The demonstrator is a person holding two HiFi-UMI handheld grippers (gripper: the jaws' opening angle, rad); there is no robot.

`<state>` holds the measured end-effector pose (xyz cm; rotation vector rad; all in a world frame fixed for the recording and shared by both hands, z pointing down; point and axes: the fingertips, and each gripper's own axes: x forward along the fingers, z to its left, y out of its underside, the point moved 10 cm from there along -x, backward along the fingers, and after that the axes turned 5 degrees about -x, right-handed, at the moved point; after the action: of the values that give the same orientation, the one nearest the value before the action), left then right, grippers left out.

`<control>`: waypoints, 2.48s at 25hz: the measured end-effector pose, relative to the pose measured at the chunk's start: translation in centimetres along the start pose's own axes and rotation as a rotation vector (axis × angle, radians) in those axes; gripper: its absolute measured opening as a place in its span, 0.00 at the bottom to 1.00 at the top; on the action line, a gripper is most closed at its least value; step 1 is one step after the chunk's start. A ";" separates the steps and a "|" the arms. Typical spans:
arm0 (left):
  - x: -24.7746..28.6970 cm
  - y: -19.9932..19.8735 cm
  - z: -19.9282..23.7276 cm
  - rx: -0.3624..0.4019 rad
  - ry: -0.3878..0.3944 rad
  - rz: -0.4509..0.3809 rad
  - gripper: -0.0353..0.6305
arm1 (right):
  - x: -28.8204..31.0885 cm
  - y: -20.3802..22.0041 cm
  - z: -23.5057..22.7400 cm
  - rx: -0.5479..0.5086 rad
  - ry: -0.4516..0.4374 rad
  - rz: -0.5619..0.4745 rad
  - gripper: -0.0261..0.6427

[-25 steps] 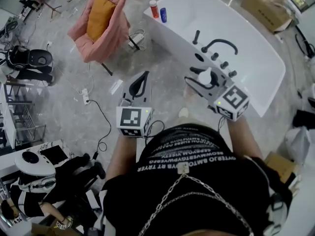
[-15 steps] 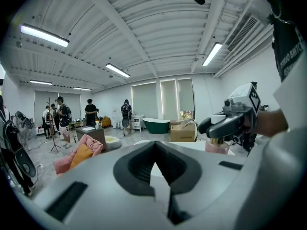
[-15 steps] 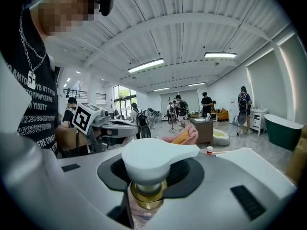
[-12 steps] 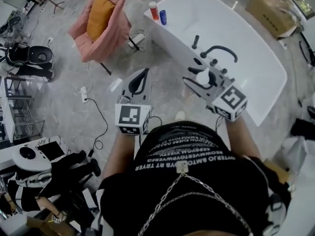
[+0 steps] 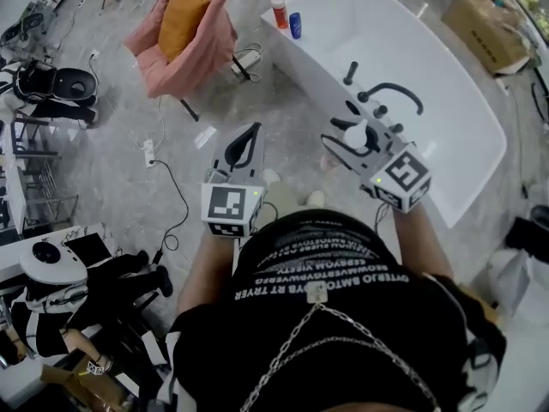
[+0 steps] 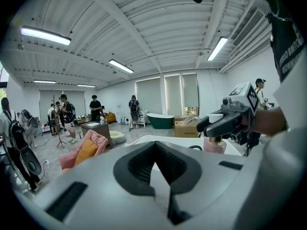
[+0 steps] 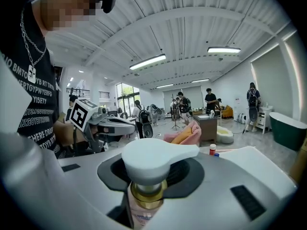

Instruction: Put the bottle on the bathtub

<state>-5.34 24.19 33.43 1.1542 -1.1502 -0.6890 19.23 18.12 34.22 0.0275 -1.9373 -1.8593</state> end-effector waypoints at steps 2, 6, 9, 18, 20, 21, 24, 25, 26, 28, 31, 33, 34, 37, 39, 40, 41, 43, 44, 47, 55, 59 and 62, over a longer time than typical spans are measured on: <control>0.5 0.2 0.3 -0.006 -0.002 0.011 0.05 | 0.3 0.3 -0.4 0.024 -0.010 0.008 0.23; 1.8 0.1 1.4 0.011 0.008 0.007 0.05 | 1.3 0.2 -0.8 0.061 -0.005 0.013 0.23; 3.4 -0.6 2.7 0.027 0.030 -0.006 0.05 | 2.4 0.0 -1.9 0.050 0.021 0.016 0.23; 7.7 -3.1 8.4 0.038 0.117 -0.010 0.05 | 6.5 -2.4 -5.2 0.049 0.106 0.022 0.23; 9.9 -3.4 9.7 0.041 0.133 -0.006 0.05 | 7.8 -2.2 -6.9 0.054 0.119 0.024 0.23; 10.7 -3.5 10.1 0.044 0.141 -0.005 0.05 | 8.3 -2.0 -7.4 0.056 0.126 0.031 0.23; 11.8 -3.6 11.1 0.053 0.156 -0.005 0.05 | 9.2 -1.7 -8.0 0.060 0.141 0.050 0.23; 12.2 -3.8 11.9 0.053 0.159 -0.005 0.05 | 9.9 -2.0 -8.4 0.061 0.144 0.057 0.23; 12.6 -4.2 12.9 0.051 0.163 -0.007 0.05 | 10.6 -2.4 -8.8 0.063 0.145 0.066 0.23; 13.5 -4.8 14.8 0.045 0.169 -0.011 0.05 | 12.1 -3.4 -9.5 0.068 0.148 0.078 0.23; 14.5 -5.2 17.0 0.041 0.178 -0.021 0.05 | 13.9 -4.7 -10.2 0.079 0.161 0.077 0.23; 15.4 -5.2 18.4 0.041 0.187 -0.025 0.05 | 15.2 -4.9 -10.9 0.070 0.177 0.074 0.23; 15.9 -5.3 19.1 0.040 0.193 -0.026 0.05 | 15.9 -5.0 -11.4 0.067 0.184 0.073 0.23; 17.9 -5.5 21.2 0.038 0.215 -0.025 0.05 | 17.8 -5.4 -12.7 0.074 0.198 0.078 0.23; 19.5 -5.5 22.3 0.042 0.234 -0.023 0.05 | 18.9 -5.3 -13.9 0.084 0.210 0.070 0.23; 20.3 -5.3 22.8 0.047 0.243 -0.023 0.05 | 19.4 -5.1 -14.4 0.088 0.217 0.063 0.23; 21.0 -5.1 23.3 0.053 0.250 -0.023 0.05 | 19.9 -4.9 -14.9 0.094 0.225 0.061 0.23; 21.6 -4.9 24.2 0.060 0.260 -0.023 0.05 | 20.7 -4.8 -15.0 0.105 0.242 0.068 0.23; 21.6 -5.0 24.6 0.058 0.262 -0.022 0.05 | 20.9 -4.9 -14.9 0.108 0.249 0.071 0.23; 22.3 -5.1 25.4 0.039 0.272 -0.012 0.05 | 21.4 -5.0 -15.2 0.112 0.256 0.078 0.23; 23.9 -5.7 25.1 0.058 0.293 0.006 0.05 | 21.4 -3.9 -17.0 0.120 0.286 0.107 0.23; 24.2 -5.7 25.5 0.051 0.268 0.023 0.05 | 21.5 -2.6 -18.6 0.129 0.297 0.125 0.23; 25.3 -5.9 25.7 0.047 0.249 0.033 0.05 | 21.8 -1.9 -20.7 0.145 0.288 0.113 0.23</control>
<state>-20.86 -8.81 35.93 1.2206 -0.9763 -0.4800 5.93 -8.51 38.80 0.2152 -1.8278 -1.5458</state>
